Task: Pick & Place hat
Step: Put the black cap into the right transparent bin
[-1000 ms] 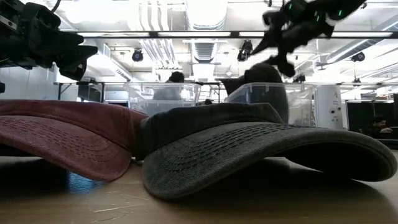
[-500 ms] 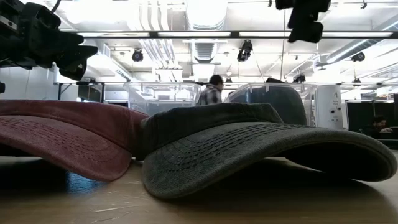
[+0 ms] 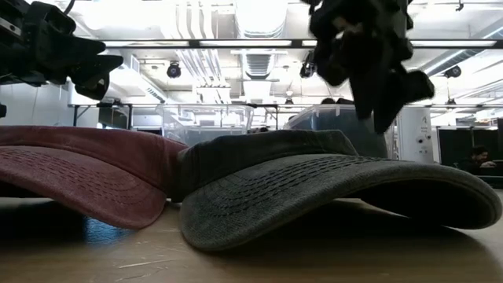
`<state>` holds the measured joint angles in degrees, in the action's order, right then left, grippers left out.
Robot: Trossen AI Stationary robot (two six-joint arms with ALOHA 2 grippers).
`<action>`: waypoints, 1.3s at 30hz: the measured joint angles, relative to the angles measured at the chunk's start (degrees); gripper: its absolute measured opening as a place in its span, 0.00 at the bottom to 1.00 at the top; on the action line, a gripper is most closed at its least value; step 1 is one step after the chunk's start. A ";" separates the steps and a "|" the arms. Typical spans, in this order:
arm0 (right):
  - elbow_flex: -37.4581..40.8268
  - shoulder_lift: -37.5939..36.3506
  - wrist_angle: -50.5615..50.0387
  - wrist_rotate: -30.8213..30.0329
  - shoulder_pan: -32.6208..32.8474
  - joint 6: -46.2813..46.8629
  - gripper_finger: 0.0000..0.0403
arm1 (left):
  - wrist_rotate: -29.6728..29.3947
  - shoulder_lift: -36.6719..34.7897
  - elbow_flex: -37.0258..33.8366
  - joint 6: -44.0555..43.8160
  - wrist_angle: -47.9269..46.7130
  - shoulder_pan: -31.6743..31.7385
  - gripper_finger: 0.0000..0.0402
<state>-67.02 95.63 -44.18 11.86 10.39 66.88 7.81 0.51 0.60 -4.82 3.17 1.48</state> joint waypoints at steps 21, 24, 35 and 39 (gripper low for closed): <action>0.72 5.05 10.64 0.62 -1.17 14.15 0.64 | 0.03 0.31 0.00 -4.24 0.23 -0.04 0.42; 0.72 6.62 10.50 0.17 -1.17 14.84 0.69 | 0.03 0.31 0.00 -4.24 0.23 -0.04 0.42; 0.67 13.91 15.39 4.62 -0.60 15.64 0.55 | 0.03 0.44 0.00 -4.18 0.21 -0.04 0.42; 0.61 15.39 19.51 6.34 -0.65 15.30 0.44 | 0.03 0.61 0.00 -4.18 0.15 -0.04 0.42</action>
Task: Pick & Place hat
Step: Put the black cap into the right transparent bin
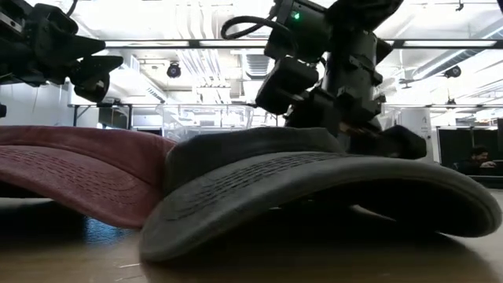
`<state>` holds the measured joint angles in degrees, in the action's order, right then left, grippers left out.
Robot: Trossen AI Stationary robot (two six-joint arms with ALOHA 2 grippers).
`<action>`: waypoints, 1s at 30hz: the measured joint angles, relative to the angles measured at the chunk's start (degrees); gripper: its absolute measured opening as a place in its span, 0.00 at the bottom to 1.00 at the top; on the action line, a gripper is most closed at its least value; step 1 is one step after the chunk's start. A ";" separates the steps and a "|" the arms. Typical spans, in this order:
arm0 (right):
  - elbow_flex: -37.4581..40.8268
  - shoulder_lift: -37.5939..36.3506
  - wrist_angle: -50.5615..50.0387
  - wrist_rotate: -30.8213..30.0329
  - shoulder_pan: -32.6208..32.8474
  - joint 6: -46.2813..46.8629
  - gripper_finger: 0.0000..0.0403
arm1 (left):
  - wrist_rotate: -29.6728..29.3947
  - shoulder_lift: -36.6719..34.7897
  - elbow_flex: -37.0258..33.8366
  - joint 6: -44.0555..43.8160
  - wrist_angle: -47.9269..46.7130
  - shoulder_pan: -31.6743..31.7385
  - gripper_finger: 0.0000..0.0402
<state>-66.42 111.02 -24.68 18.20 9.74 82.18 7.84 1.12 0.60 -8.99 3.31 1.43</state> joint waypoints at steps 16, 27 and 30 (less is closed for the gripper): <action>-0.23 -10.64 -1.25 -6.13 0.50 -7.07 0.03 | 0.17 0.57 0.00 -0.27 0.13 0.00 0.42; -3.45 -41.46 -8.35 -51.36 -0.08 -11.93 0.02 | 0.17 0.59 0.00 -0.20 0.15 0.00 0.42; -3.43 -46.95 -12.26 -60.40 -4.29 -11.01 0.02 | 0.15 0.59 0.00 0.33 0.15 0.00 0.42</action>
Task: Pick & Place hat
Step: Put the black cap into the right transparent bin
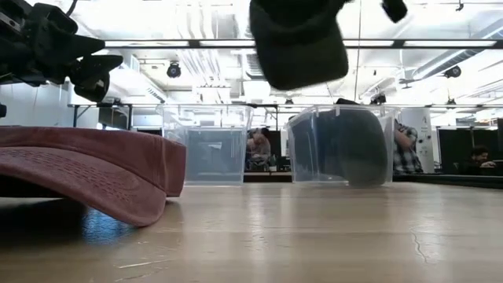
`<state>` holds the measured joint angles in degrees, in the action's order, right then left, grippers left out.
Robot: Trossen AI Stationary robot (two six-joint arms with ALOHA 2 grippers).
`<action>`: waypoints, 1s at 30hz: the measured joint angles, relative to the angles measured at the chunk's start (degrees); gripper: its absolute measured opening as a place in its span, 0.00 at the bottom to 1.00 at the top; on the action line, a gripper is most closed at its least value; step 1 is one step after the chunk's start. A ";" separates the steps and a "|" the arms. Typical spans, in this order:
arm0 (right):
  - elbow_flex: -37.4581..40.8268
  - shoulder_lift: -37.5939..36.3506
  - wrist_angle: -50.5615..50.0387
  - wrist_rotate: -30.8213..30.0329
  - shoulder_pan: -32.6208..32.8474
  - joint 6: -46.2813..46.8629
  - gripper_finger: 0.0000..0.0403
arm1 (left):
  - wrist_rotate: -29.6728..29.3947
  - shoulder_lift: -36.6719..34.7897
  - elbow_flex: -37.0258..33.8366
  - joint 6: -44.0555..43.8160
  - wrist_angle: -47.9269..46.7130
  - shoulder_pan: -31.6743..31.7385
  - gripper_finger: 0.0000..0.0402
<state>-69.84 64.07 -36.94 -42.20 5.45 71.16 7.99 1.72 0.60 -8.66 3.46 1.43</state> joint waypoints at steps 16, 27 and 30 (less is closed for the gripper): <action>0.22 6.69 -11.61 -1.96 -16.25 8.80 0.02 | 0.02 0.00 0.00 -0.68 0.00 0.00 0.42; -1.73 11.80 -17.46 -5.47 -18.06 11.36 0.02 | 0.02 0.00 0.00 -1.93 0.02 0.00 0.42; -4.13 10.64 -17.36 -11.21 -18.45 7.78 0.02 | 0.02 0.00 0.00 -2.20 0.02 0.00 0.42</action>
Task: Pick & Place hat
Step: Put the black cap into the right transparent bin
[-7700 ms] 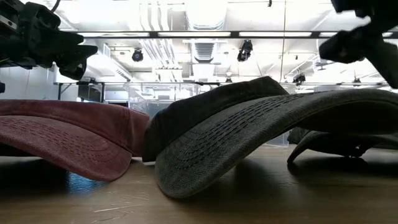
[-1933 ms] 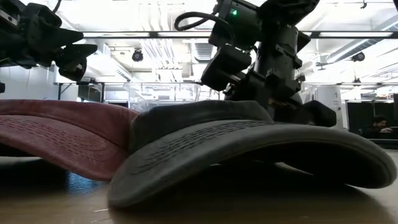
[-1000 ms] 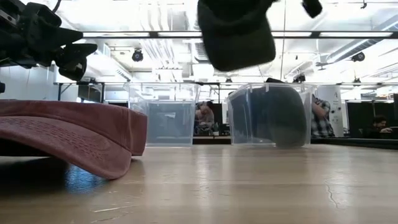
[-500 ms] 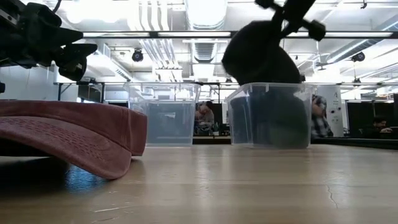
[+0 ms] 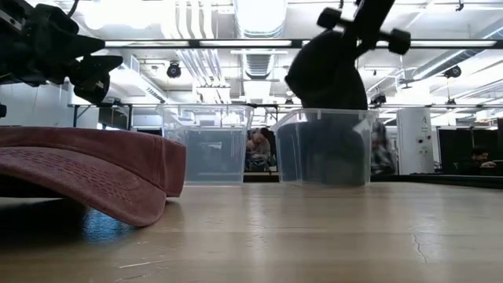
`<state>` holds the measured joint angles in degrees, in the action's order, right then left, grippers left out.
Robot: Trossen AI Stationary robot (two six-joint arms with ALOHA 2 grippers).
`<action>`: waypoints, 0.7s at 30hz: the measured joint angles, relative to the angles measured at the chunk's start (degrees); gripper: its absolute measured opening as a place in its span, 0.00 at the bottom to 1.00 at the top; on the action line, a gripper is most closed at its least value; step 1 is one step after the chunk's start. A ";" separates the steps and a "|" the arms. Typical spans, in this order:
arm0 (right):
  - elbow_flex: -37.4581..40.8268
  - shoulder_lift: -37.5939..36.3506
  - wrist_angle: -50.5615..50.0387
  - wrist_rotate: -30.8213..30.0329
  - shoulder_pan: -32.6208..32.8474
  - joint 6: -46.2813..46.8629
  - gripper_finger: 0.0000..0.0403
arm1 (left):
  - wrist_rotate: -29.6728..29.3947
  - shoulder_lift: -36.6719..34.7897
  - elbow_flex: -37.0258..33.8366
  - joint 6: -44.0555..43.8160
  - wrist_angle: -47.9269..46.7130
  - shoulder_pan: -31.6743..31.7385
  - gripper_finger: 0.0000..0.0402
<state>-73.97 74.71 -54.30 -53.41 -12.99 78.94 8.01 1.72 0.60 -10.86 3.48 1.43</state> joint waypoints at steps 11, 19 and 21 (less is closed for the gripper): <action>-5.60 3.72 0.62 -2.53 -3.93 -12.55 0.03 | 0.00 0.00 0.00 0.51 -0.02 0.00 0.42; -5.14 11.21 -0.47 -1.05 -4.55 -9.48 0.03 | 0.02 0.00 0.00 -0.23 -0.03 0.00 0.42; -5.14 13.06 -2.53 -0.89 -4.69 -7.81 0.03 | 0.02 0.00 0.00 -0.63 -0.01 0.00 0.42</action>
<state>-79.11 87.77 -56.84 -54.29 -17.69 71.13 8.03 1.72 0.60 -11.49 3.47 1.43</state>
